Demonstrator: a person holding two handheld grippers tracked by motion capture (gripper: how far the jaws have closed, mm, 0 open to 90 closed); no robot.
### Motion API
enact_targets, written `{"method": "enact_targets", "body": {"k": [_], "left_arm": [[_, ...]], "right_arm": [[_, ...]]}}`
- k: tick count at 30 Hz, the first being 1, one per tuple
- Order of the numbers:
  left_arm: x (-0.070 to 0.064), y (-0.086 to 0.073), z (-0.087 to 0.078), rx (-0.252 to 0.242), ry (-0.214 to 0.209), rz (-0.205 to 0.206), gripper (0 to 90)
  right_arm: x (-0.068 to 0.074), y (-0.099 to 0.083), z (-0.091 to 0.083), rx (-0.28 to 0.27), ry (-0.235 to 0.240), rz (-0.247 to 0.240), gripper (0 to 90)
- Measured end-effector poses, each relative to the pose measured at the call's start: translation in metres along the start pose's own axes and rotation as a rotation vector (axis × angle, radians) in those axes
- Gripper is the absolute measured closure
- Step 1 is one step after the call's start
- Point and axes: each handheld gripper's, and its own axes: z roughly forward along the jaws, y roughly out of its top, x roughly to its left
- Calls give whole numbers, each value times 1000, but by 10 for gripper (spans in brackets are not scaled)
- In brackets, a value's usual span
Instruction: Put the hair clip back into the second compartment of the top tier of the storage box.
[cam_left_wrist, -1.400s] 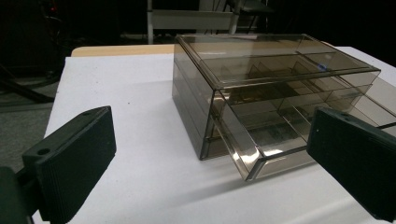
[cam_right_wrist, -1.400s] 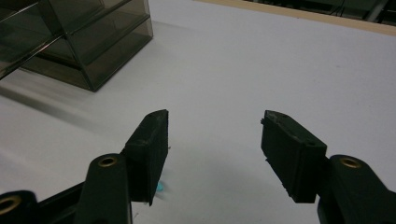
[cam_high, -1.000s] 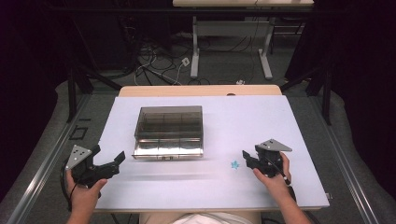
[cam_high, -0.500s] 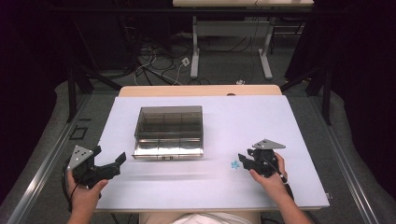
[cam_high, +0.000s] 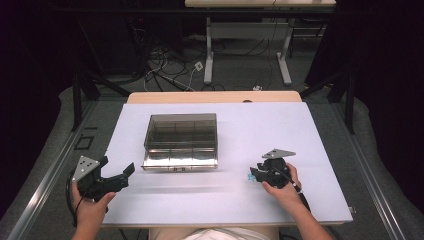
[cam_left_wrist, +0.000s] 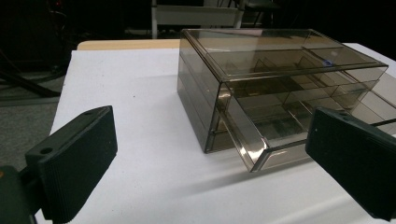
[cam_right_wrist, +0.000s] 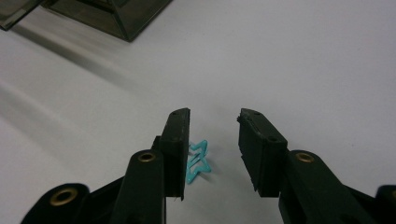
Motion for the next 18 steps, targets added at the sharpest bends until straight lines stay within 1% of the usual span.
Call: {"method": "enact_targets", "body": {"k": [3, 6, 7, 8, 9, 14, 17, 18], "left_arm": [[0, 0, 0, 3, 3, 4, 21], [1, 0, 0, 3, 2, 3, 21], [1, 0, 0, 4, 2, 2, 21], [1, 0, 0, 4, 3, 2, 22], [1, 0, 1, 5, 3, 1, 22], [1, 0, 0, 4, 3, 0, 23], [2, -1, 0, 5, 4, 1, 23], [1, -1, 0, 5, 4, 1, 23]], "right_arm": [[-1, -2, 4, 6, 11, -4, 648], [-1, -3, 6, 10, 9, -3, 654], [-1, -4, 9, 2, 19, -2, 656], [-1, -4, 9, 20, 9, -5, 657], [-1, -5, 10, 24, 8, -3, 657], [-1, -7, 14, 32, 18, 1, 662], [-2, -7, 15, 39, 15, -1, 681], [-1, -8, 15, 40, 21, 3, 684]]}}
